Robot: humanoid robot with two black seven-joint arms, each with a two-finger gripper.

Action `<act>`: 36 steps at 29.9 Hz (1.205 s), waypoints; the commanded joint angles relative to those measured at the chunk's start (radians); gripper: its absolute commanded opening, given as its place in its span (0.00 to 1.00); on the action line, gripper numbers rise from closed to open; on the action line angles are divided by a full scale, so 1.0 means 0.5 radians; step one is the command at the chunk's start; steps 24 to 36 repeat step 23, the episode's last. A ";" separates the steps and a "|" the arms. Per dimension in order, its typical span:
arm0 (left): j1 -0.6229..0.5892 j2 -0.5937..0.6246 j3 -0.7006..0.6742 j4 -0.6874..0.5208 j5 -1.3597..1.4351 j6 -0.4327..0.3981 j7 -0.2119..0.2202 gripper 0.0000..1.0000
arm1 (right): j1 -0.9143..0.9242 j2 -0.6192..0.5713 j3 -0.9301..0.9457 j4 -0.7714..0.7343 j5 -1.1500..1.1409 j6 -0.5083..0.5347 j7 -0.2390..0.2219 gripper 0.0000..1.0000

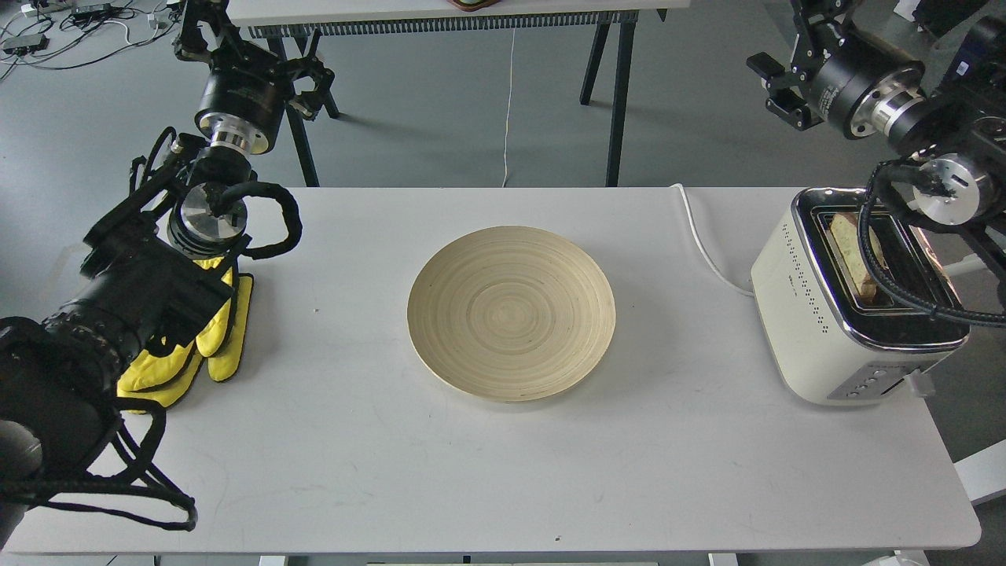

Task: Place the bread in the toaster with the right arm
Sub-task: 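Release the bread and raise the right gripper away from the toaster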

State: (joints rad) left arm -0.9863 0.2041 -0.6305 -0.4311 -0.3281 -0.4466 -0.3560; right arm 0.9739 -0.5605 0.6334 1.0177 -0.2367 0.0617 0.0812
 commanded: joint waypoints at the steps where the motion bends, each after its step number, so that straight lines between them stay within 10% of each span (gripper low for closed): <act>1: -0.003 0.003 0.000 0.000 0.000 -0.003 0.031 1.00 | -0.085 0.169 0.263 -0.139 0.224 0.015 -0.003 0.99; 11: -0.037 0.024 0.000 0.077 -0.003 0.019 0.205 1.00 | -0.196 0.471 0.721 -0.526 0.434 0.324 -0.012 0.99; 36: -0.049 0.009 -0.018 0.117 -0.006 -0.003 0.160 1.00 | -0.230 0.504 0.740 -0.554 0.437 0.457 -0.018 0.99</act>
